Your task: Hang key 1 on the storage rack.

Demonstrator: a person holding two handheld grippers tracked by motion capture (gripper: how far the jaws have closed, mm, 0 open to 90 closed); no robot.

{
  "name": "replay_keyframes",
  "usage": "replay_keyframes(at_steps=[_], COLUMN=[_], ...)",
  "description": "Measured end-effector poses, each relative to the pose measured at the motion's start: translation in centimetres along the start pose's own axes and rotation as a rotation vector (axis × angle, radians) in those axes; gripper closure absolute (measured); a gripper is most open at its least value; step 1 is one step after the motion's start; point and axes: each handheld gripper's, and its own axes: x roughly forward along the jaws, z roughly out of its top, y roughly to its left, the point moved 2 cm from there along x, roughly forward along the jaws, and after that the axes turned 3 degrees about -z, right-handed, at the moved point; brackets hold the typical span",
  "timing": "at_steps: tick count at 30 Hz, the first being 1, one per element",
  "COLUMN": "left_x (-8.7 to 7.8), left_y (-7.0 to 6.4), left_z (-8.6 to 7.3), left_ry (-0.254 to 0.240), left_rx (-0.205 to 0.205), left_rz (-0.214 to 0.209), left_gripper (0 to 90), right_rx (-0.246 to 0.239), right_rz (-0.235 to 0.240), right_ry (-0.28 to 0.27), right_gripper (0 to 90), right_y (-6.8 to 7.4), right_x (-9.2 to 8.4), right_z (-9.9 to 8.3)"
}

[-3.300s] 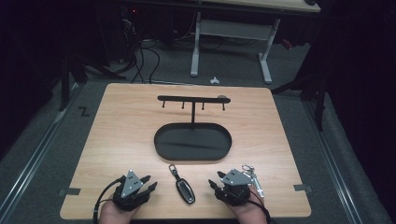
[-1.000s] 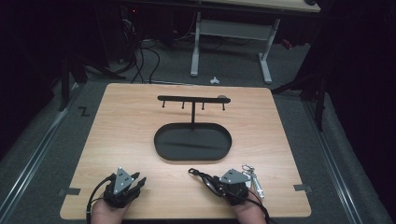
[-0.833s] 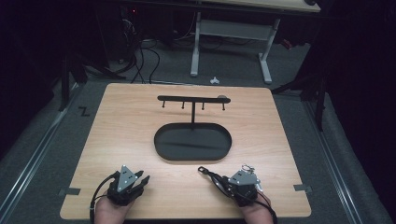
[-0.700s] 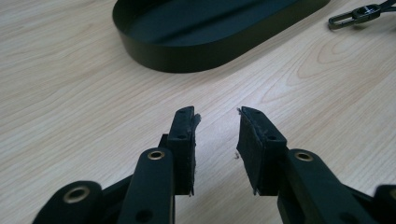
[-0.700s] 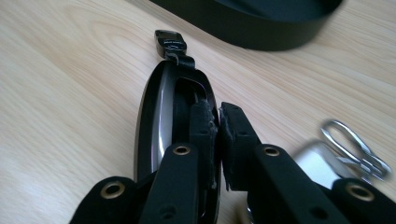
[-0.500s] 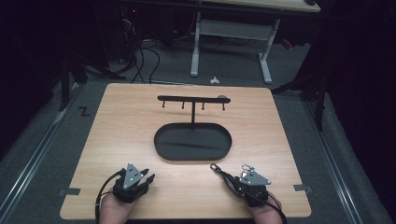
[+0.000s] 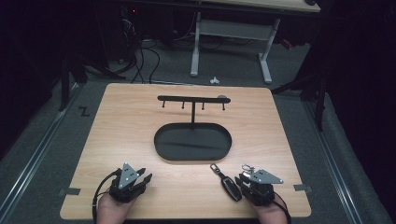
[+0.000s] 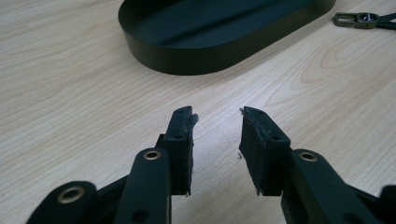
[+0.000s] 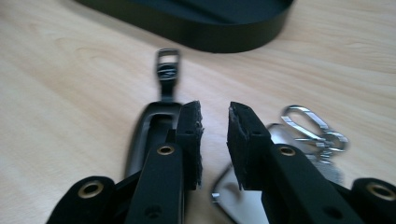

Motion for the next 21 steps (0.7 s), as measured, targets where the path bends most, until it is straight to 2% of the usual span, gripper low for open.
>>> replay_keyframes(at_steps=[1,3,4,9,13,18,21], left_x=[0.0,0.0,0.1,0.2,0.1,0.0,0.0], left_y=[-0.1,-0.2,-0.2,-0.3,-0.4,-0.4,-0.3], left_z=[-0.1,-0.1,-0.2,-0.3,-0.2,-0.2,-0.2], left_ry=[-0.007,-0.006,-0.011,-0.014,-0.017,-0.034,-0.034], left_rx=[0.003,0.009,0.006,0.012,0.025,0.022,0.023], left_rz=[-0.003,-0.003,-0.004,0.002,0.007,0.005,0.004], left_gripper=[61.1,60.5,58.5,55.7,53.8,48.8,45.6], right_rx=[0.013,0.011,0.013,0.027,0.028,0.017,0.012], right_rz=[-0.028,-0.038,-0.076,-0.109,-0.128,-0.106,-0.111], right_ry=[-0.011,-0.017,-0.029,-0.022,-0.008,0.003,0.038], right_gripper=[71.9,71.0,69.0,66.0,65.3,58.1,55.2], right_y=[-0.7,-1.0,-1.6,-3.0,-3.4,-3.9,-4.5], right_x=[-0.2,-0.3,-0.6,-1.0,-1.1,-1.1,-0.6], right_z=[0.1,0.1,0.1,0.2,0.3,0.3,0.7])
